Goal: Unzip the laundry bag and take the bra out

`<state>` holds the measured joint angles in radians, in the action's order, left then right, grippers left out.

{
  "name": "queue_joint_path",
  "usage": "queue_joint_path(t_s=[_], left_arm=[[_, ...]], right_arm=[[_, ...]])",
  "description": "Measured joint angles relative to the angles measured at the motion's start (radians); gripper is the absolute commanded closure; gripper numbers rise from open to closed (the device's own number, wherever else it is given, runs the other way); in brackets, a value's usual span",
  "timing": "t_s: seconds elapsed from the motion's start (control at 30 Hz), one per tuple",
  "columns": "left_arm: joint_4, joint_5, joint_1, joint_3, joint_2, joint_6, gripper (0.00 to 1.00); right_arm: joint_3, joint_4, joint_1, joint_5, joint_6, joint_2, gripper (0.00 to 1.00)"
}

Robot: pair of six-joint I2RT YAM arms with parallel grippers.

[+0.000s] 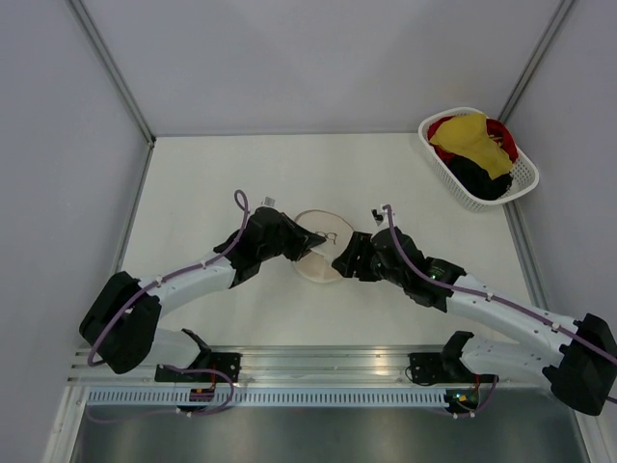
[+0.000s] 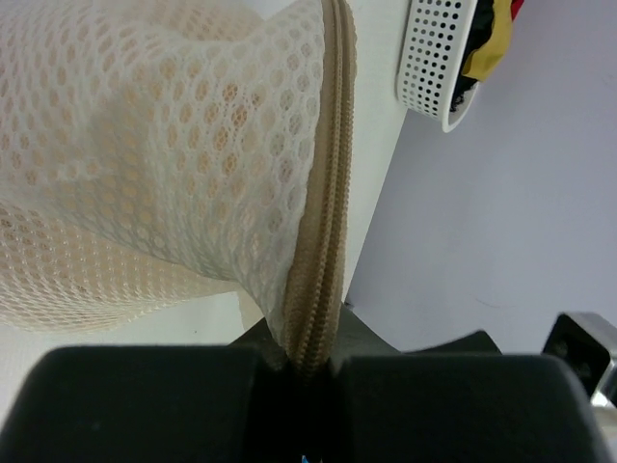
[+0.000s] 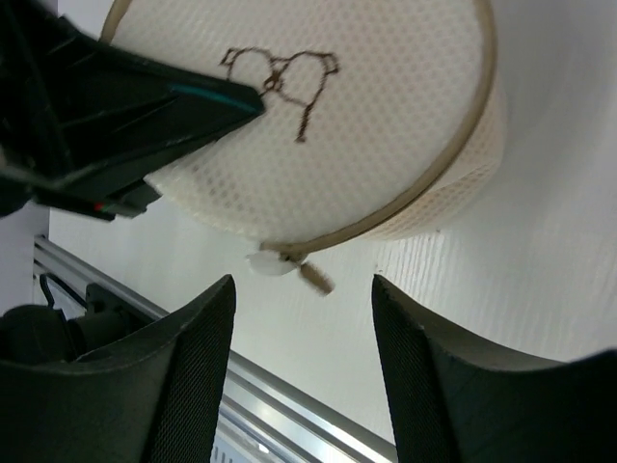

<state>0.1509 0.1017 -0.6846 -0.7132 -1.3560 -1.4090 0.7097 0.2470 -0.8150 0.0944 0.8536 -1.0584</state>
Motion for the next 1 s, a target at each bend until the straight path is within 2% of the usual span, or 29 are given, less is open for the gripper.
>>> queue_joint_path(t_s=[0.13,0.37,0.5,0.7,1.0], left_arm=[[-0.001,-0.004,0.003,-0.004,-0.033,0.0,0.98],[-0.005,-0.004,0.012,-0.034,-0.058,0.0,0.98],[-0.008,0.005,0.021,-0.044,-0.058,0.0,0.98],[-0.037,0.059,0.051,-0.061,-0.06,0.016,0.98],[-0.04,0.146,0.066,-0.068,-0.08,0.046,0.98]], right_arm=[[0.0,0.002,-0.084,0.043,-0.019,0.007,0.44],[0.0,0.03,-0.196,0.168,-0.038,0.016,0.49],[0.026,0.084,-0.201,0.25,-0.071,0.0,0.5],[0.073,0.121,-0.202,0.341,-0.147,-0.015,0.45],[0.077,0.081,-0.202,0.327,-0.227,-0.029,0.43]])
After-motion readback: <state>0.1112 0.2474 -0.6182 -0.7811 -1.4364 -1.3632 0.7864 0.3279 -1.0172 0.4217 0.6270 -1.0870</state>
